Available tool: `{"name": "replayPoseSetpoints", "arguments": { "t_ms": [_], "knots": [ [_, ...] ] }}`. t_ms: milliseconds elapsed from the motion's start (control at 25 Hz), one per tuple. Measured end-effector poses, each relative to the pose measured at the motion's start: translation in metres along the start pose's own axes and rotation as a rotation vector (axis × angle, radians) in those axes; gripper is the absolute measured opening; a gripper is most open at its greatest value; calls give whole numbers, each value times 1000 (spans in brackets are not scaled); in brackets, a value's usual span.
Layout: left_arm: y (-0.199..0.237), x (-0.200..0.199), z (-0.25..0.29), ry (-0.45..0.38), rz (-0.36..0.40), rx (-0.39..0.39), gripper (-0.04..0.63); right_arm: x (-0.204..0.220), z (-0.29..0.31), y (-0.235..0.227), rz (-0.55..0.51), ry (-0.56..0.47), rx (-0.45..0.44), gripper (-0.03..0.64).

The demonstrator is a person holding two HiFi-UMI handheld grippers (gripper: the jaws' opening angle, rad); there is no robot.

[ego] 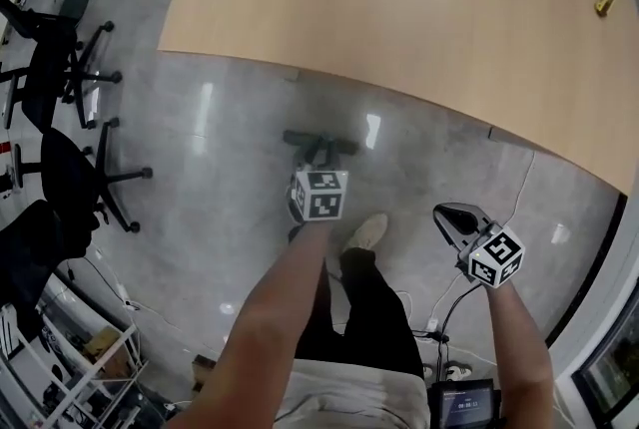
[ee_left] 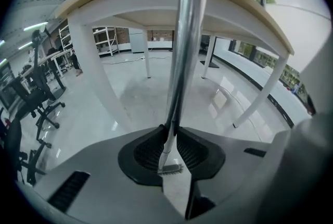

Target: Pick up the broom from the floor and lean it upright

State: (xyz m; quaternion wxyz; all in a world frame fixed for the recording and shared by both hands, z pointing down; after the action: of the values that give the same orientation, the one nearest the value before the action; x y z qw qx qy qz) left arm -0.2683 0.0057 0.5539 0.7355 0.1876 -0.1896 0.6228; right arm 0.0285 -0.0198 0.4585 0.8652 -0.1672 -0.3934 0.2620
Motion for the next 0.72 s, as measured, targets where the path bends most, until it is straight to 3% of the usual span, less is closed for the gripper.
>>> {"name": "replayPoseSetpoints", "arguments": {
  "t_ms": [360, 720],
  "knots": [
    [7, -39, 34, -2, -38, -49, 81, 26, -13, -2, 63, 15, 51, 18],
    [18, -43, 41, 0, 77, -66, 110, 33, -10, -1, 85, 7, 70, 18]
  ]
}}
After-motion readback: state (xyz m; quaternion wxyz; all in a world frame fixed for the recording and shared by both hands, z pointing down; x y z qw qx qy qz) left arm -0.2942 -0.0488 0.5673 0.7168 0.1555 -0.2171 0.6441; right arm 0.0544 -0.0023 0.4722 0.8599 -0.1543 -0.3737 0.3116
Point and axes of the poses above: the fingertips, and each gripper's own axes: z forward along the fingers, y to its left, x out of its underside, the point moved 6 cm from there along -z, backward along the fingers, and after that the axes turned 5 degrees about y, right-handed, at the moved point
